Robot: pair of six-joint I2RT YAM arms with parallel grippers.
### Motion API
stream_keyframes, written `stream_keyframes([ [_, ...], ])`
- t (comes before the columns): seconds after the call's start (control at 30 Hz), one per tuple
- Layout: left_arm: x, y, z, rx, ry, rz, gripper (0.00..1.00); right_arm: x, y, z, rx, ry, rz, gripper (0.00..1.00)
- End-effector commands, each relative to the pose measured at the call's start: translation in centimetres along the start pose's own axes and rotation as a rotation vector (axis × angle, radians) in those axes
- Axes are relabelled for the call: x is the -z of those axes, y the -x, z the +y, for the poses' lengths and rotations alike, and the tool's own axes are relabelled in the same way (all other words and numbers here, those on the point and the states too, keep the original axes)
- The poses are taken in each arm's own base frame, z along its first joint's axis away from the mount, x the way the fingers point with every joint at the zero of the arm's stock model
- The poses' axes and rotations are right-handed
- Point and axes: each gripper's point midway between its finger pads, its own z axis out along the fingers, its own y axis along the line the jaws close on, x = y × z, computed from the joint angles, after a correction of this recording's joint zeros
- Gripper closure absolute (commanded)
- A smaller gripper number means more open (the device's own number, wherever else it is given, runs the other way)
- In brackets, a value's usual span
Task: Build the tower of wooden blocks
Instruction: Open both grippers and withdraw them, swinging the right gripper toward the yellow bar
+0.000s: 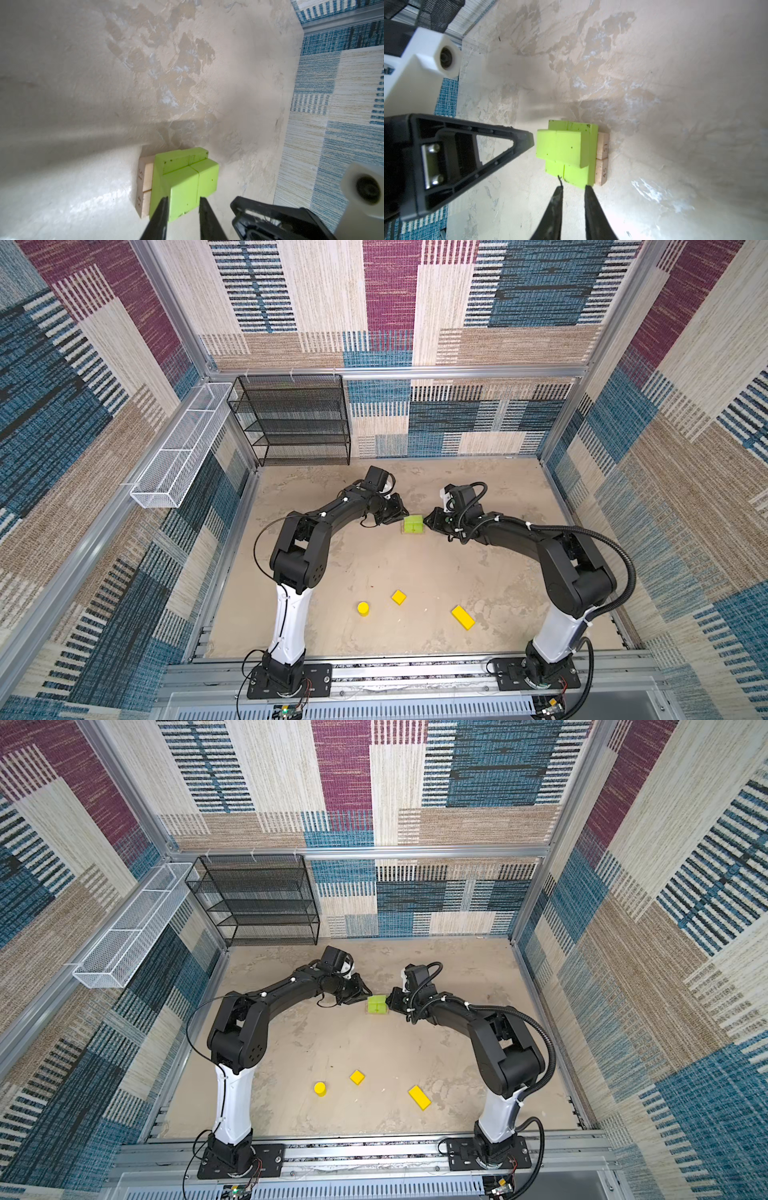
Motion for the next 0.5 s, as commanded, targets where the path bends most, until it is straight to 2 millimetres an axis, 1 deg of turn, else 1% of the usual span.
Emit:
stream_keyframes([
  [0.0, 1.0, 0.3, -0.7, -0.025, -0.012, -0.028, 0.69, 1.6, 0.0, 0.2, -0.003, -0.028, -0.031, 0.77],
  [0.1, 2.2, 0.3, -1.1, -0.035, -0.023, -0.048, 0.69, 3.3, -1.2, 0.4, -0.003, -0.069, -0.043, 0.75],
  [0.2, 3.4, 0.3, -1.1, -0.049, -0.011, -0.072, 0.69, 4.9, -3.2, 0.3, -0.006, -0.146, -0.044, 0.74],
  [0.3, 4.7, 0.5, -0.6, -0.05, 0.008, -0.099, 0.69, 6.4, -6.2, 0.0, -0.028, -0.218, -0.019, 0.71],
  [0.47, 6.3, 0.8, 0.3, -0.04, 0.016, -0.134, 0.69, 9.1, -11.0, -1.3, -0.106, -0.348, 0.012, 0.65],
])
